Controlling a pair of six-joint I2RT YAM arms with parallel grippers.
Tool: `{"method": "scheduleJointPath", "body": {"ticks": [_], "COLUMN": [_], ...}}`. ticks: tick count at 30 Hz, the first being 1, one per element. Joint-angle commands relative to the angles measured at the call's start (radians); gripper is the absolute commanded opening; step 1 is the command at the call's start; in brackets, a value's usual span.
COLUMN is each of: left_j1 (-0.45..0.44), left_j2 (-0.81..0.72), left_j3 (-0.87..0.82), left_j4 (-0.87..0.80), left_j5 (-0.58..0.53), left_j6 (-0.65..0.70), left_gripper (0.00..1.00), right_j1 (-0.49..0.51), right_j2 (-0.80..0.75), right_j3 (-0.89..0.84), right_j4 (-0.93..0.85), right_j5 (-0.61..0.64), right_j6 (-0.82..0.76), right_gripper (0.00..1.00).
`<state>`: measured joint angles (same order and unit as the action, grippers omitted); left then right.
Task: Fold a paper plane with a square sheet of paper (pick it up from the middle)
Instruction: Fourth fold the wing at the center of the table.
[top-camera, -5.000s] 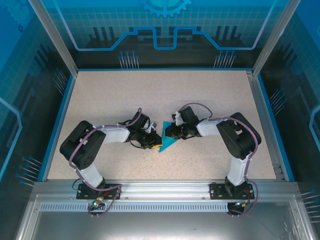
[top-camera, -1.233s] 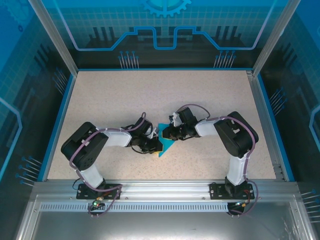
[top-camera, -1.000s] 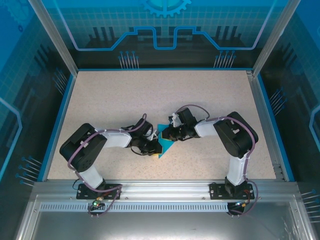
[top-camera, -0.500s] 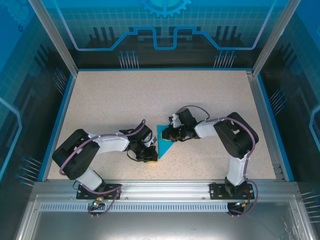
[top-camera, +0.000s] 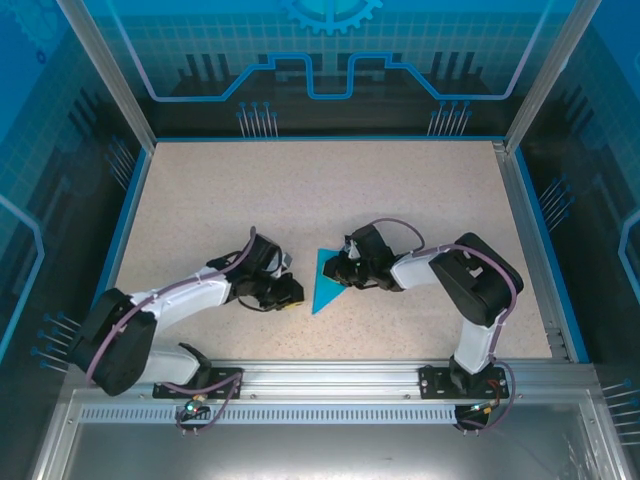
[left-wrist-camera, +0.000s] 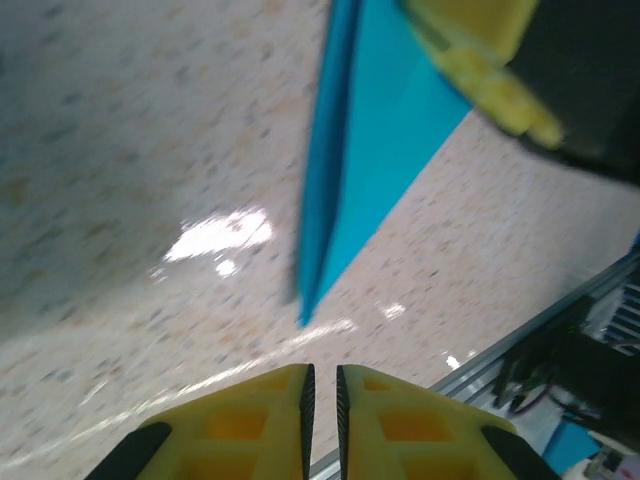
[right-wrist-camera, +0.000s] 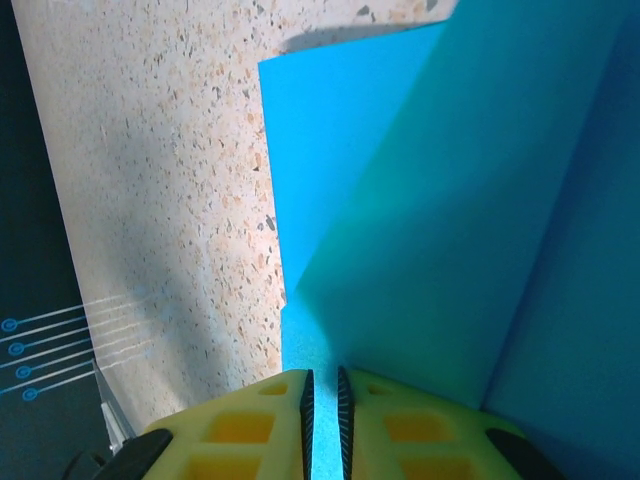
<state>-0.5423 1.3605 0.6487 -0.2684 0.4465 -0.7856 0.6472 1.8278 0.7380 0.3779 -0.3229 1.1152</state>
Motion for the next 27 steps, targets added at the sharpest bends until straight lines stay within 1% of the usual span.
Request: {"method": "scheduleJointPath", "body": {"ticks": [1, 6, 13, 16, 21, 24, 27], "left_j1": [0.004, -0.006, -0.009, -0.012, -0.013, -0.013, -0.014], "left_j2": [0.067, 0.165, 0.261, 0.291, 0.347, 0.384, 0.421], "left_j3": [0.067, 0.082, 0.087, 0.084, 0.091, 0.074, 0.064], "left_j4": [0.126, 0.209, 0.265, 0.332, 0.323, 0.28, 0.187], "left_j5": [0.059, 0.073, 0.06, 0.066, 0.048, 0.009, -0.052], "left_j6": [-0.072, -0.11, -0.103, -0.124, -0.116, -0.109, -0.094], "left_gripper": [0.18, 0.17, 0.13, 0.13, 0.12, 0.11, 0.06], "right_j1": [0.037, 0.036, 0.034, 0.033, 0.033, 0.032, 0.019], "right_j2": [0.054, 0.053, 0.063, 0.064, 0.067, 0.059, 0.04], "right_j3": [-0.054, -0.036, -0.026, -0.028, -0.029, -0.031, -0.011], "right_j4": [-0.18, -0.201, -0.185, -0.184, -0.176, -0.165, -0.177], "right_j5": [0.102, 0.094, 0.075, 0.074, 0.071, 0.064, 0.043], "right_j6": [0.058, 0.044, 0.035, 0.031, 0.025, 0.009, -0.044], "right_gripper": [0.18, 0.18, 0.17, 0.17, 0.16, 0.16, 0.17]}}
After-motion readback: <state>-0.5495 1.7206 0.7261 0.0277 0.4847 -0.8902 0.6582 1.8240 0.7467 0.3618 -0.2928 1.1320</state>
